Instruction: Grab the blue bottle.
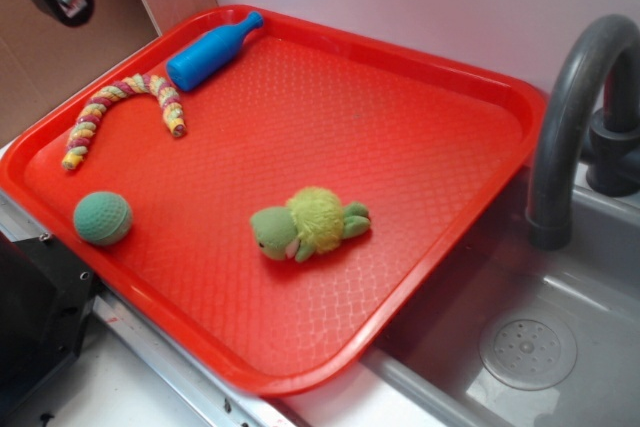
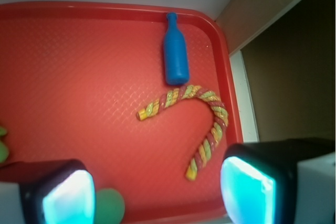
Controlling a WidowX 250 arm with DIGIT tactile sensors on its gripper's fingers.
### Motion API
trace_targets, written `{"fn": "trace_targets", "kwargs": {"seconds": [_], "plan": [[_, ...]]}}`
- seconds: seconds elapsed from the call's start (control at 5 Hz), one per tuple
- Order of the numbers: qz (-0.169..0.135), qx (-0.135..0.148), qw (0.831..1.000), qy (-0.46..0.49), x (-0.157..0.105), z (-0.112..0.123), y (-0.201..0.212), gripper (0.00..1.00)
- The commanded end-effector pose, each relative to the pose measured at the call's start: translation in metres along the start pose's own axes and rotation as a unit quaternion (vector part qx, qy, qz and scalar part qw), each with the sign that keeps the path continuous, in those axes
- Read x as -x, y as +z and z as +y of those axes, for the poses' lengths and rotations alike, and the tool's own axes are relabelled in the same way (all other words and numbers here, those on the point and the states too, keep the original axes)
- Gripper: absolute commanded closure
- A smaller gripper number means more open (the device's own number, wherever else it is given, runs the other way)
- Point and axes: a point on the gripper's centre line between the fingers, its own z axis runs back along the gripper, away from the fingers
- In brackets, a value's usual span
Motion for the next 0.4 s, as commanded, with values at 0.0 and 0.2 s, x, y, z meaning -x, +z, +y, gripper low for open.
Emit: {"fn": "trace_targets", "kwargs": {"seconds": [0.0, 0.2], "plan": [[-0.006, 0.002, 1.000, 0.021, -0.050, 0.039, -0.048, 0.00], [0.004, 0.005, 1.000, 0.024, -0.067, 0.045, -0.066, 0.00]]}}
